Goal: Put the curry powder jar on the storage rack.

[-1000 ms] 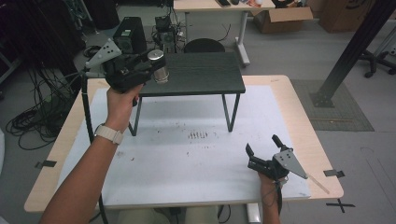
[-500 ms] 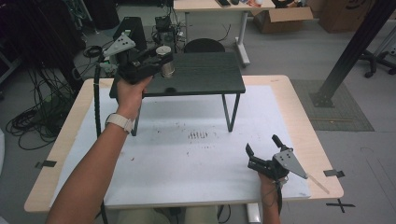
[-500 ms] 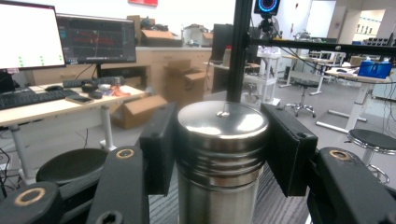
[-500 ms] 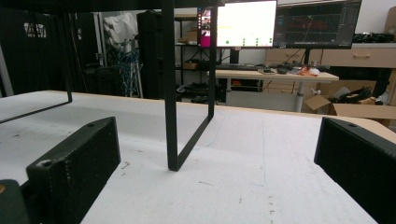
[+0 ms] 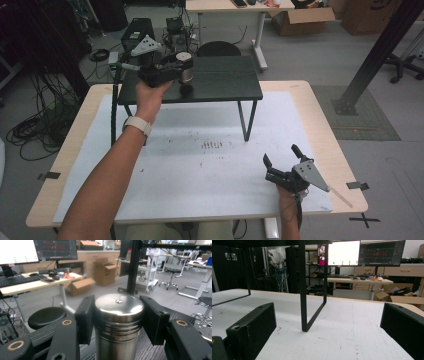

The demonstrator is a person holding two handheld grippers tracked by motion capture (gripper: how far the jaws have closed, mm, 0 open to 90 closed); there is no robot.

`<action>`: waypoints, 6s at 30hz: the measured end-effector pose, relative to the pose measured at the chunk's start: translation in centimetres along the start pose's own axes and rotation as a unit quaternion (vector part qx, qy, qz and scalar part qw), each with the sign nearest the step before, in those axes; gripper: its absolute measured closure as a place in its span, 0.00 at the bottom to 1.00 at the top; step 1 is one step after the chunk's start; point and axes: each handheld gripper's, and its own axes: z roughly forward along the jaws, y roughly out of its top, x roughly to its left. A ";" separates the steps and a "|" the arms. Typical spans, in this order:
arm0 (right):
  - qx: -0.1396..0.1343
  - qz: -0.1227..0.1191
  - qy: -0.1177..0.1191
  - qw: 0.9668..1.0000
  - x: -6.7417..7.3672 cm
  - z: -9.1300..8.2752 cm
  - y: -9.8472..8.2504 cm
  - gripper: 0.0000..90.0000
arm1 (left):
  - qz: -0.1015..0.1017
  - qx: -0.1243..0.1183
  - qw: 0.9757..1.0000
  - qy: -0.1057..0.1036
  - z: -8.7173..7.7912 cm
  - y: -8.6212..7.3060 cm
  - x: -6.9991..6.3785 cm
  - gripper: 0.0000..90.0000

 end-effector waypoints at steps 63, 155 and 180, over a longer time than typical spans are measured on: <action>0.003 -0.003 0.000 1.000 0.1 0.0 0.0 0.01 | -0.007 -0.029 1.000 -0.002 -3.6 -0.5 0.4 0.03; 0.005 -0.007 -0.001 1.000 0.1 0.1 0.0 0.00 | -0.002 -0.112 0.985 0.130 -19.2 -19.3 1.3 0.00; 0.005 -0.008 -0.001 1.000 0.2 0.1 0.0 0.01 | -0.018 -0.084 0.983 0.162 -20.2 -24.5 1.6 0.01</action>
